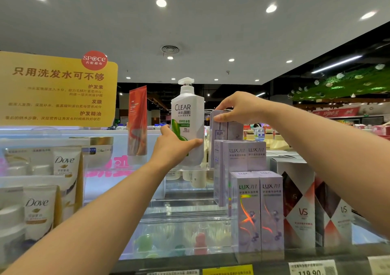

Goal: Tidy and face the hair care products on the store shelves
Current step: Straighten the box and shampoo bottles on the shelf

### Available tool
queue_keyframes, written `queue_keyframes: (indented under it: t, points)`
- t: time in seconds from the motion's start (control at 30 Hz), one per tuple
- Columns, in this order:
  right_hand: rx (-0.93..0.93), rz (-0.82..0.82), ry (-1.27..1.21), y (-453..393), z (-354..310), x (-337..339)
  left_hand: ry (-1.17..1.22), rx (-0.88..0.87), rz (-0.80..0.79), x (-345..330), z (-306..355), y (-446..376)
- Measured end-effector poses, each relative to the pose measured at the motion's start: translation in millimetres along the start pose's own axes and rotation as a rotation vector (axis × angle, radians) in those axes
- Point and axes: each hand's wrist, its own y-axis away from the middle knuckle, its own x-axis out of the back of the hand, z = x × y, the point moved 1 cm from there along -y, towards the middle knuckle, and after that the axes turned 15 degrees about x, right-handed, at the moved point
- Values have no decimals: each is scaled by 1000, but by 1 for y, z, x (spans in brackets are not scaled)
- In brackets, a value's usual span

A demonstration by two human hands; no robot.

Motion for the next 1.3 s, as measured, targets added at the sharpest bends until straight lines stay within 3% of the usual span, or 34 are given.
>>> queue_keyframes:
  t: [0.17, 0.37, 0.47, 0.63, 0.83, 1.13, 1.3]
  points:
    - [-6, -29, 23, 1, -4, 0, -39, 6, 6, -5, -2, 0]
    - [-3, -52, 73, 5, -13, 2, -73, -28, 131, -3, -3, 5]
    - [-2, 59, 100, 10, -21, 6, -78, -30, 185, -2, -3, 15]
    - [45, 343, -117, 22, -51, 18, -85, -73, 270, 10, 6, 34]
    - [9, 290, -491, 34, -92, 4, -69, -127, 354, 40, 11, 73]
    - [3, 258, -1142, 72, -170, -37, -117, -69, 390, 111, -23, 182]
    - [-49, 217, -1377, 104, -231, -72, 50, 17, 257, 174, -61, 246]
